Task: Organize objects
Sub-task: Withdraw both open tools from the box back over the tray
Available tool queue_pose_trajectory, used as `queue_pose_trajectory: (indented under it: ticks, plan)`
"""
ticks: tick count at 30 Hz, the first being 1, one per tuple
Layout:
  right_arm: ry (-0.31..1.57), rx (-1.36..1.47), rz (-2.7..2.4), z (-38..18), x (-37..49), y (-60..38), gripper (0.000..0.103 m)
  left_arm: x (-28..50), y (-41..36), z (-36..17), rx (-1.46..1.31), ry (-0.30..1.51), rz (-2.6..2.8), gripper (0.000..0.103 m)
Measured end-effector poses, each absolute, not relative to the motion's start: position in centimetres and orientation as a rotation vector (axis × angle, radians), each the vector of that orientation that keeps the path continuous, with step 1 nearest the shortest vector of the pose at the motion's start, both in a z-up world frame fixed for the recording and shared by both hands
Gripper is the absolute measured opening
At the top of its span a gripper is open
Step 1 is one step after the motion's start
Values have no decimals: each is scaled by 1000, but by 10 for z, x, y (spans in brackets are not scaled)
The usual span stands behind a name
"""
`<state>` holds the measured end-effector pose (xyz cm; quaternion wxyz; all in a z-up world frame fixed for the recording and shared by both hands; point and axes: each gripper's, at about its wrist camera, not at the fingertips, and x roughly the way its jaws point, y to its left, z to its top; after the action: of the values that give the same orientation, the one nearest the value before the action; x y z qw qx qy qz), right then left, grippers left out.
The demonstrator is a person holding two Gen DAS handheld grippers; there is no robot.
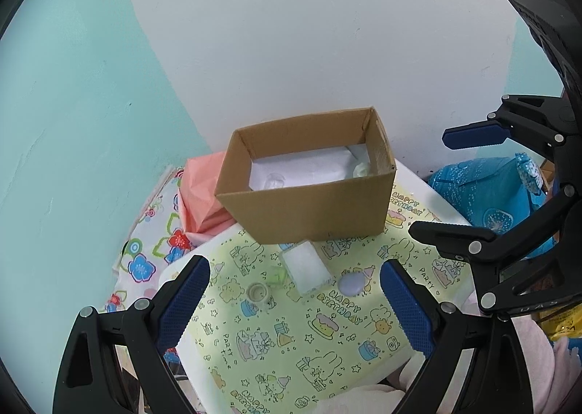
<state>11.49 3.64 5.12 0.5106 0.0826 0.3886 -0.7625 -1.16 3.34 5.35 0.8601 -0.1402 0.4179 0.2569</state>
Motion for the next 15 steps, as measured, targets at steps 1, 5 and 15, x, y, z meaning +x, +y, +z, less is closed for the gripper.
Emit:
queue_pose_trajectory:
  ticks: [1, 5, 15]
  plan:
    - [936, 210, -1837, 50, 115, 36, 84, -13, 33, 52, -298, 876, 540, 96]
    - [933, 223, -1837, 45, 115, 36, 84, -15, 35, 48, -314, 875, 535, 96]
    - [931, 247, -1841, 32, 109, 24, 84, -16, 41, 32, -330, 870, 529, 96]
